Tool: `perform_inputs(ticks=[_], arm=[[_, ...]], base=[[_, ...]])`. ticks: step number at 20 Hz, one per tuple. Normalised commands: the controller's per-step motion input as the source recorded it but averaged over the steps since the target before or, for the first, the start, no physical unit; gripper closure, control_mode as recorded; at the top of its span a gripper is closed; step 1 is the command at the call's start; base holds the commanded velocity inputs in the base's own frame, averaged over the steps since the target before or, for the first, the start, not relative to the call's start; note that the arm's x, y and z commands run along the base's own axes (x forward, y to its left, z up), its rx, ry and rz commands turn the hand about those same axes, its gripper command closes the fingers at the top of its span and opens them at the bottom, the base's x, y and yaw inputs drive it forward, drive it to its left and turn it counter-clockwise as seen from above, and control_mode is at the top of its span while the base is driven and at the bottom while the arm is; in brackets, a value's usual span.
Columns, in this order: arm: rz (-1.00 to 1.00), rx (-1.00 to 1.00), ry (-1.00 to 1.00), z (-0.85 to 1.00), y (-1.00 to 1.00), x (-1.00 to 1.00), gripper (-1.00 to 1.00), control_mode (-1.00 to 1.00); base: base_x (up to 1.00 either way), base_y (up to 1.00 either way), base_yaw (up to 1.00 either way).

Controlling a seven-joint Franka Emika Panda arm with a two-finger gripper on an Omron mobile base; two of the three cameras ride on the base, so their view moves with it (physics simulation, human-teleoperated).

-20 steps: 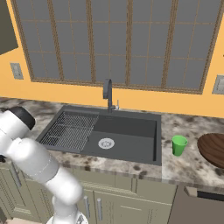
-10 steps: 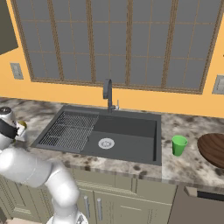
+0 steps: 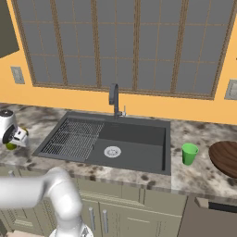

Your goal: Remove the squash and lime from the sink. Then move the bowl and cup from the counter to the sink for washing.

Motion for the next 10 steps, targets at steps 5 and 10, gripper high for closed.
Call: perform_inputs(ticks=[5, 10], arm=[[-0.01, -0.04, 0.07, -0.27, 0.08, 0.19, 1.00, -1.00], [-0.01, -0.06, 0.09, -0.33, 0.02, 0.12, 1.00, -1.00]], base=[[0.00, 0.00, 0.00], [0.00, 0.00, 0.00]])
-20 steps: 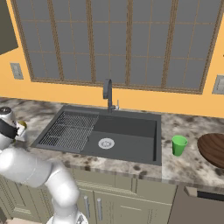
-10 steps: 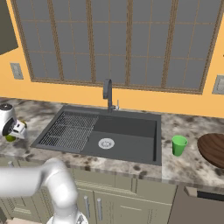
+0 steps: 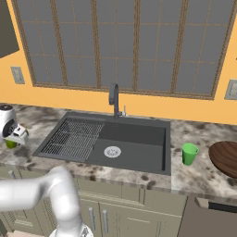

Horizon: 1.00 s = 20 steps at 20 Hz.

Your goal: Remove the squash and lime from the sink. Then move the bowl and cup from the counter to the sink for washing.

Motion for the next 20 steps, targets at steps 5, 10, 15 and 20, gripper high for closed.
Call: perform_inputs(ticks=[5, 10, 15, 20], arm=[[-0.01, -0.05, 0.09, -0.37, 0.00, 0.07, 1.00, -1.00], [0.00, -0.06, 0.09, -0.39, 0.01, 0.02, -1.00, -1.00], [0.00, -0.05, 0.09, -0.35, 0.00, 0.00, -1.00, -1.00], [0.00, -0.03, 0.07, -0.24, -0.03, 0.00, -1.00, -1.00]], base=[[0.00, 0.00, 0.00], [0.00, 0.00, 0.00], [0.00, 0.00, 0.00], [0.00, 0.00, 0.00]])
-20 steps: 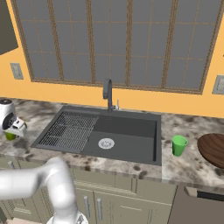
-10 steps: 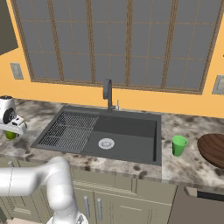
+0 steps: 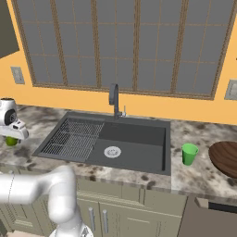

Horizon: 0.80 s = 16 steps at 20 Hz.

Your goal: Remove the squash and lime from the sink. Then move the bowl and cup from the counter to the sink for washing.

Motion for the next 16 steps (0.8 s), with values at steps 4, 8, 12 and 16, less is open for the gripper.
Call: perform_inputs(ticks=[4, 8, 12, 16], arm=[[0.00, 0.00, 0.02, -0.15, -0.06, -0.08, -1.00, -1.00], [-0.01, 0.00, 0.00, -0.06, -0.06, -0.16, -1.00, -1.00], [-0.02, 0.00, 0.00, 0.08, -0.05, -0.20, -1.00, -1.00], [-0.05, 0.00, 0.00, 0.20, -0.06, -0.23, -1.00, -1.00]], base=[[0.00, 0.00, 0.00], [0.00, 0.00, 0.00], [0.00, 0.00, 0.00], [0.00, 0.00, 0.00]])
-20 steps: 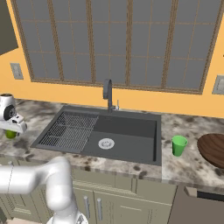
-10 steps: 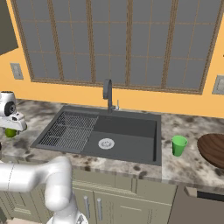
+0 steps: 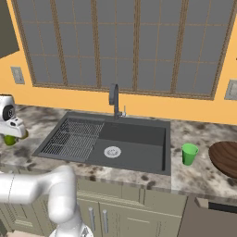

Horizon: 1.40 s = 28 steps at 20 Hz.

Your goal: Remove the squash and lime from the sink. Then move the bowl and cup from the counter to the sink for washing.

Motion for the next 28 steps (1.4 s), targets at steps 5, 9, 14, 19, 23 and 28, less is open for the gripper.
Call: perform_inputs(ticks=[5, 9, 14, 19, 23, 28], arm=[[-0.05, 0.00, 0.00, 0.23, -0.09, -0.13, -1.00, -1.00], [-0.04, 0.00, 0.00, 0.26, -0.12, -0.05, -1.00, -1.00], [-0.04, 0.00, 0.00, 0.36, -0.20, -0.10, -1.00, -1.00], [-0.04, 0.00, 0.00, 0.39, -0.26, -0.17, -1.00, -1.00], [-0.03, 0.00, 0.00, 0.35, -0.35, -0.23, -1.00, -1.00], [0.00, 0.00, -0.01, 0.22, -0.46, -0.41, -1.00, -1.00]], base=[[0.00, 0.00, 0.00], [0.00, 0.00, 0.00], [0.00, 0.00, 0.00], [0.00, 0.00, 0.00], [0.00, 0.00, 0.00], [0.00, 0.00, 0.00]])
